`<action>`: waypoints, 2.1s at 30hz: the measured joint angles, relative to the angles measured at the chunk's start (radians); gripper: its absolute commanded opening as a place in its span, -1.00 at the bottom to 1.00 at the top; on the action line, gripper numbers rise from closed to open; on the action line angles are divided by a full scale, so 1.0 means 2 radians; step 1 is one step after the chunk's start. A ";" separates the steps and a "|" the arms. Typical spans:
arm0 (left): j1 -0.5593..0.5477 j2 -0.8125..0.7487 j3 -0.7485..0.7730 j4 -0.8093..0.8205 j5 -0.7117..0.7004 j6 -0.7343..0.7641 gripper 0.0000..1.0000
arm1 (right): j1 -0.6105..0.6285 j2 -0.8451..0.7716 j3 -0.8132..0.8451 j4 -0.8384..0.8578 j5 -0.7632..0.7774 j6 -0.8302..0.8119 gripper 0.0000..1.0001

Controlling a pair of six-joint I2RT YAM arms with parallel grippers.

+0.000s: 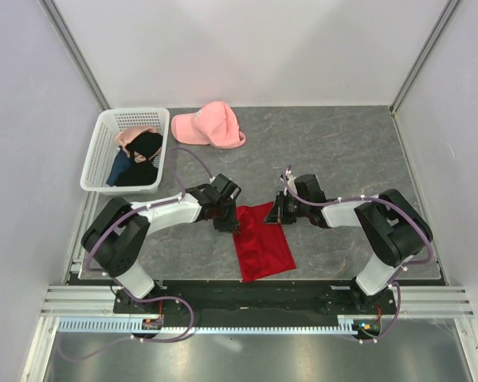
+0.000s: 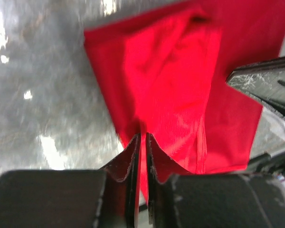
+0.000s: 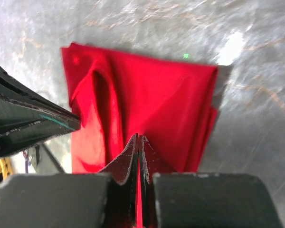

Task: Fold the napkin into a case and place the utensils inside
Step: Fold the lower triangle-folded napkin at the center of the board.

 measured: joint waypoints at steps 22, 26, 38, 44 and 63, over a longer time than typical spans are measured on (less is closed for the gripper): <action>0.006 0.001 0.067 -0.001 -0.031 0.062 -0.20 | 0.001 0.018 0.071 -0.044 0.018 0.011 -0.33; -0.070 -0.036 0.055 -0.006 -0.028 0.062 -0.19 | 0.014 -0.045 0.031 -0.060 -0.001 0.006 -0.39; -0.251 -0.022 0.038 0.002 -0.138 0.062 -0.23 | 0.056 -0.090 -0.090 -0.026 -0.051 0.050 -0.67; -0.276 -0.008 0.031 0.000 -0.200 0.061 -0.22 | 0.056 -0.104 -0.103 -0.007 -0.053 0.064 -0.66; -0.287 0.022 0.032 -0.028 -0.260 0.055 -0.51 | 0.056 -0.114 -0.108 0.007 -0.053 0.073 -0.68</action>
